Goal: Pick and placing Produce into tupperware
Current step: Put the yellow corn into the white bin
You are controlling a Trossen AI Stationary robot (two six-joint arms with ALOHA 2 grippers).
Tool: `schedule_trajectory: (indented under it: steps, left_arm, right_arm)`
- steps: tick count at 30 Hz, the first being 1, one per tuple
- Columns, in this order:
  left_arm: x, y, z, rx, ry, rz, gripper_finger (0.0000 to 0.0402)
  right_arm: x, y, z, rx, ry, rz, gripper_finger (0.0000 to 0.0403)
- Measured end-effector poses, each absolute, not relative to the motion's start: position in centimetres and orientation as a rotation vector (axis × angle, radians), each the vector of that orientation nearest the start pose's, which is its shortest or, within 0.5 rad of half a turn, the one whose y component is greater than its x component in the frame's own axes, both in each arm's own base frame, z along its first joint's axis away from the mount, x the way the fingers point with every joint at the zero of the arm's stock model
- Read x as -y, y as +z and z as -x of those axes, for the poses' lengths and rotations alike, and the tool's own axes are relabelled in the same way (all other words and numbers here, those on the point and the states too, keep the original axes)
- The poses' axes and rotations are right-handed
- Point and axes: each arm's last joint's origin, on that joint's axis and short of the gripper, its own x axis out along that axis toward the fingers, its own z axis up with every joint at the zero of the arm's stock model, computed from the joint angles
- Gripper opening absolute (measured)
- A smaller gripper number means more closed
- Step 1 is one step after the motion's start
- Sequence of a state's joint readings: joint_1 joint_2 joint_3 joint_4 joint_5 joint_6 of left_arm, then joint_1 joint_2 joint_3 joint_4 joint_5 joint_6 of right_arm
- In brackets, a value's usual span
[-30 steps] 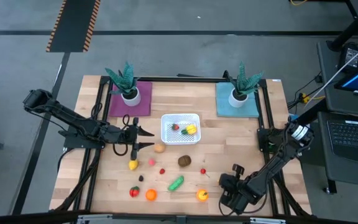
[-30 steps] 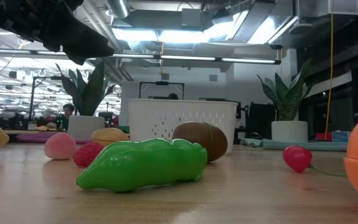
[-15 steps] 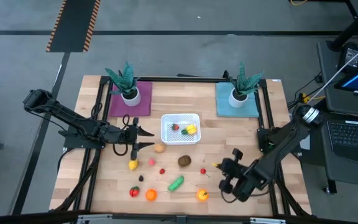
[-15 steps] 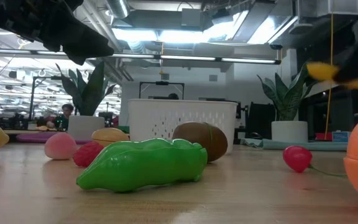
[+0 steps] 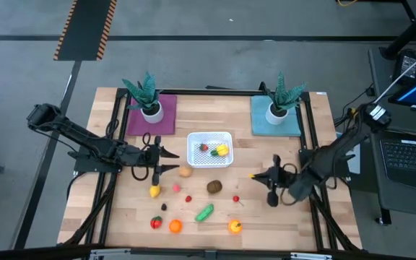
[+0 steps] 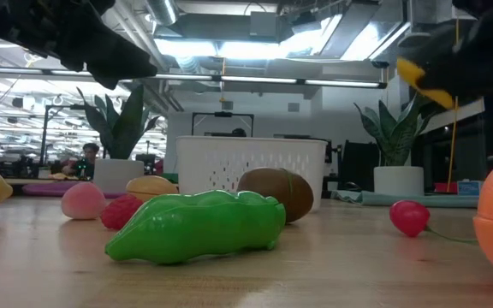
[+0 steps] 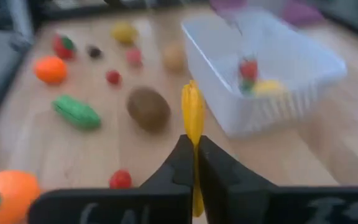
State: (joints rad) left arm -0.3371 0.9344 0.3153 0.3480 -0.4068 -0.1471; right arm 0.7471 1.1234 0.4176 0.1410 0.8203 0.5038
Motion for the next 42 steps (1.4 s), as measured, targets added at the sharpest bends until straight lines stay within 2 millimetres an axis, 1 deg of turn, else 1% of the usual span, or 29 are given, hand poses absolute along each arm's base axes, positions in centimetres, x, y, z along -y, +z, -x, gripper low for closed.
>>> schedule_trajectory:
  steps: [2, 5, 8, 12, 21, 26, 29, 34, 39, 42]
  left_arm:
    - [5.0, 19.7, -18.3, -0.247, 0.097, 0.049, 0.0152]
    - [4.7, 19.4, -18.5, -0.26, 0.116, 0.046, 0.0152]
    - [4.5, 19.1, -18.9, -0.275, 0.106, 0.048, 0.0152]
    - [4.6, 19.1, -19.5, -0.245, 0.032, 0.029, 0.0146]
    - [4.6, 19.6, -19.7, -0.179, 0.001, -0.023, 0.013]
    - [4.5, 18.9, -18.9, -0.082, -0.019, -0.021, 0.0123]
    - [4.2, 17.7, -17.9, -0.044, -0.02, -0.006, 0.012]
    - [3.8, 16.7, -16.7, 0.017, -0.02, 0.017, 0.0125]
    - [3.8, 16.6, -16.5, 0.025, -0.016, 0.019, 0.0135]
    - [3.7, 16.6, -16.5, 0.025, 0.015, 0.02, 0.0141]
  right_arm:
    - [-11.8, 18.0, -16.3, -0.296, -0.109, -0.054, 0.0009]
    - [-10.8, 17.6, -16.0, -0.185, -0.044, -0.037, 0.0009]
    - [-9.7, 16.9, -15.7, -0.117, -0.004, -0.023, 0.0009]
    - [-8.5, 16.2, -15.6, -0.087, 0.003, -0.012, 0.0009]
    - [-7.6, 16.3, -16.2, -0.074, 0.071, 0.041, 0.0009]
    - [-7.2, 16.4, -16.4, -0.061, 0.067, 0.035, 0.0009]
    - [-7.0, 16.5, -16.5, -0.051, 0.049, 0.029, 0.0009]
    - [-6.2, 16.6, -16.8, -0.043, 0.004, 0.023, 0.0009]
    - [-5.5, 16.6, -17.0, -0.044, -0.037, 0.021, 0.0009]
    - [-5.1, 16.6, -17.2, -0.044, -0.062, 0.021, 0.0009]
